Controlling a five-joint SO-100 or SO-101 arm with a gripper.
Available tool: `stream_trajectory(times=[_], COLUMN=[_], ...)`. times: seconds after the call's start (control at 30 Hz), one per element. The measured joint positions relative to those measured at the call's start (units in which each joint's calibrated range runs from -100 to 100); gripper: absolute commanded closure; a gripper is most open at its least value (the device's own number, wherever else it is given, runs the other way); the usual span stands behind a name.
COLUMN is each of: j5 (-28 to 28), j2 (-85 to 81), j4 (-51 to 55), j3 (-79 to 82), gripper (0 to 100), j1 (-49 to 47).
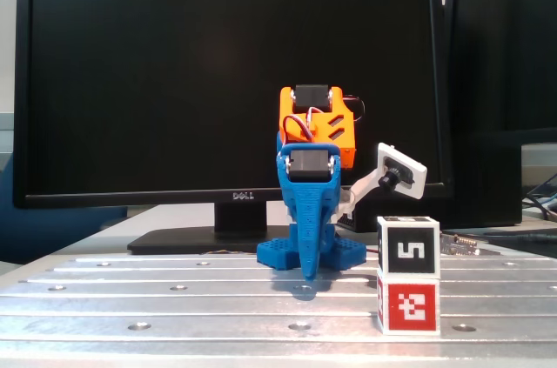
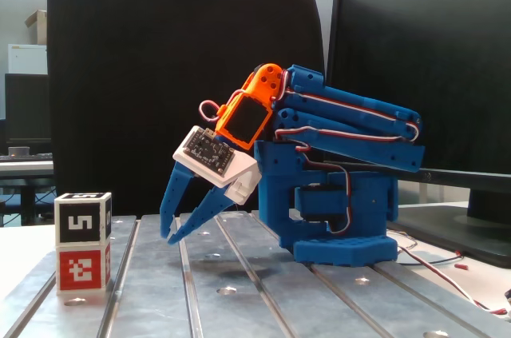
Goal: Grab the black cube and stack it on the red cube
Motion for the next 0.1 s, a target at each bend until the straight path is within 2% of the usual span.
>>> stream_trajectory(times=[0.1], j5=[0.00], j2=[0.00], j4=[0.00], j3=[0.00], gripper=[99], j1=[0.00])
